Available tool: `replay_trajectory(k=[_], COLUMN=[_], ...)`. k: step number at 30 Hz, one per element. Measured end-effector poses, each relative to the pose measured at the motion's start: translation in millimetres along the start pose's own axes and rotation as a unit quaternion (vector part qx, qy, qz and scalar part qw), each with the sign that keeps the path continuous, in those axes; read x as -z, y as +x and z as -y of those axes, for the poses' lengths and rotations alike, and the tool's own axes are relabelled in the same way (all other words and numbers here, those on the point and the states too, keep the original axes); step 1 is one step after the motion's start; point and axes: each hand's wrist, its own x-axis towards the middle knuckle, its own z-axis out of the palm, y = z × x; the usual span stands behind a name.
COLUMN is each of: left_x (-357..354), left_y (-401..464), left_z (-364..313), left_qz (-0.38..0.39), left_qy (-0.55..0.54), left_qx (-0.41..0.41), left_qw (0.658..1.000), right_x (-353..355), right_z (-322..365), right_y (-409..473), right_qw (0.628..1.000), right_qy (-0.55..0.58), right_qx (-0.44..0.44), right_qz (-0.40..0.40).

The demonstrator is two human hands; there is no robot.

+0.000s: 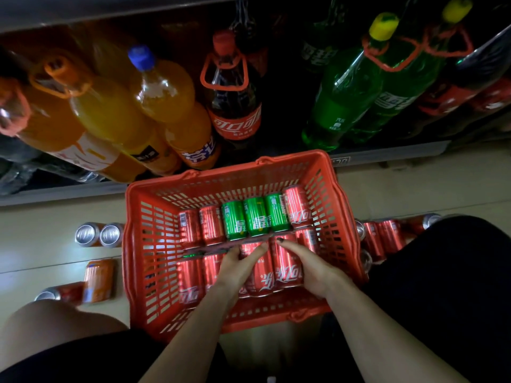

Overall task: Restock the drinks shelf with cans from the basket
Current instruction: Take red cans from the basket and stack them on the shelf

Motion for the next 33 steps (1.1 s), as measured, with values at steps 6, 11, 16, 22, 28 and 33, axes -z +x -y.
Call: replay_trajectory(k=[6, 11, 16, 22, 28, 33], left_x=[16, 14, 13, 17, 20, 26], left_y=[7, -2, -11, -4, -20, -23], left_z=[12, -2, -4, 15, -3, -3], left_qz=[-0.049, -0.033, -0.009, -0.004, 0.036, 0.026], left_qy=[0.056, 0.064, 0.037, -0.030, -0.096, -0.104], left_qx=[-0.024, -0.026, -0.011, 0.023, 0.001, -0.020], left_qw=[0.997, 0.997, 0.999, 0.999, 0.995, 0.994], right_x=[-23, -17, -8, -7, -16, -30], right_z=[-2, 2, 7, 7, 6, 4], right_y=[3, 4, 11, 8, -2, -12], right_qw=[0.999, 0.998, 0.996, 0.994, 0.992, 0.996], right_qy=[0.011, 0.025, 0.022, 0.062, 0.075, 0.039], right_qx=[-0.033, -0.049, -0.085, -0.083, -0.076, -0.036], right_qz=[0.022, 0.032, 0.023, 0.042, 0.074, 0.068])
